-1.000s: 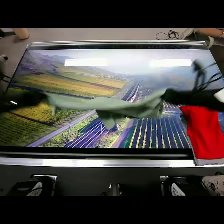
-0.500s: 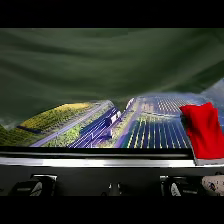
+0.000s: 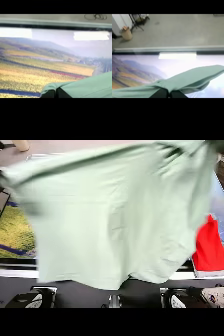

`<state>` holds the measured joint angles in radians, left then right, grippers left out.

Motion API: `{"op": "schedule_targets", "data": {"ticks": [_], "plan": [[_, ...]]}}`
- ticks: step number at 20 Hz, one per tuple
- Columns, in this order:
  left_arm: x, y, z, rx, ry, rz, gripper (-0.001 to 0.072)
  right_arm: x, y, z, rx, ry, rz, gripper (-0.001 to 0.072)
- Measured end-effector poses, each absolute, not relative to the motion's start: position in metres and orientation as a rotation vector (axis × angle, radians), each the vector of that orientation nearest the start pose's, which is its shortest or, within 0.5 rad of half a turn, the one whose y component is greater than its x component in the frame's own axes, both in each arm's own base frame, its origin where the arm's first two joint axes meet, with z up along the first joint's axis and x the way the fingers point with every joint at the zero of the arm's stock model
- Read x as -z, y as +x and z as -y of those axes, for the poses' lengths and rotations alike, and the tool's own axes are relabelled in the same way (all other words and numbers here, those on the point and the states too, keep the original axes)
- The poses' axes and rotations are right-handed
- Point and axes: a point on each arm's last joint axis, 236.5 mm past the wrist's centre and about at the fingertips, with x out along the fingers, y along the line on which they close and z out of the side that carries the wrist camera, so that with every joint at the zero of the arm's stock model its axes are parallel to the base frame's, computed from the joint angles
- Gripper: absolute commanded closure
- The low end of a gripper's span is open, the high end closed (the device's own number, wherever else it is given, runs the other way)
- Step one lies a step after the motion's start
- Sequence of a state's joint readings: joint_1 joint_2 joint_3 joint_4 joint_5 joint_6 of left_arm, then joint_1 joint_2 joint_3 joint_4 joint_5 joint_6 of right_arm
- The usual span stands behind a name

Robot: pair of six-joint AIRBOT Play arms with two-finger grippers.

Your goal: Fold the shirts.

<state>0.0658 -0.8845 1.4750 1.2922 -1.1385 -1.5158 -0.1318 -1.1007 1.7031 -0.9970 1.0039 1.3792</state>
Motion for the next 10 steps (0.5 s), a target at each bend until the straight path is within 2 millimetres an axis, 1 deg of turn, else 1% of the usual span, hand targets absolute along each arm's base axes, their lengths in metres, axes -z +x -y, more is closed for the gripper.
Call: {"op": "schedule_targets", "data": {"ticks": [1, 2, 4, 5, 6, 7, 8, 9, 10], "plan": [[-0.268, 0.383, 0.031, 0.149, -0.161, -0.596, 0.0678, -0.334, 0.456, -0.05, -0.315, 0.272, -0.405, 0.0687], [-0.234, 0.403, 0.028, 0.135, -0.178, -0.657, 0.0677, -0.3, 0.48, -0.047, -0.306, 0.31, -0.475, 0.0687], [-0.171, 0.434, 0.027, 0.122, -0.213, -0.767, 0.0676, -0.234, 0.519, -0.043, -0.281, 0.399, -0.604, 0.0686], [-0.14, 0.447, 0.027, 0.118, -0.236, -0.821, 0.0676, -0.206, 0.532, -0.042, -0.267, 0.447, -0.655, 0.0686], [-0.111, 0.456, 0.03, 0.12, -0.264, -0.876, 0.0676, -0.176, 0.544, -0.041, -0.246, 0.495, -0.715, 0.0685], [-0.084, 0.463, 0.034, 0.124, -0.299, -0.928, 0.0676, -0.151, 0.551, -0.039, -0.226, 0.537, -0.763, 0.0685], [-0.063, 0.468, 0.038, 0.129, -0.336, -0.967, 0.0674, -0.132, 0.556, -0.041, -0.213, 0.582, -0.802, 0.0685], [-0.045, 0.471, 0.044, 0.136, -0.375, -1.002, 0.0608, -0.118, 0.56, -0.044, -0.207, 0.613, -0.83, 0.0681], [-0.031, 0.473, 0.05, 0.146, -0.417, -1.031, 0.0419, -0.104, 0.562, -0.047, -0.2, 0.638, -0.86, 0.0545]]}}
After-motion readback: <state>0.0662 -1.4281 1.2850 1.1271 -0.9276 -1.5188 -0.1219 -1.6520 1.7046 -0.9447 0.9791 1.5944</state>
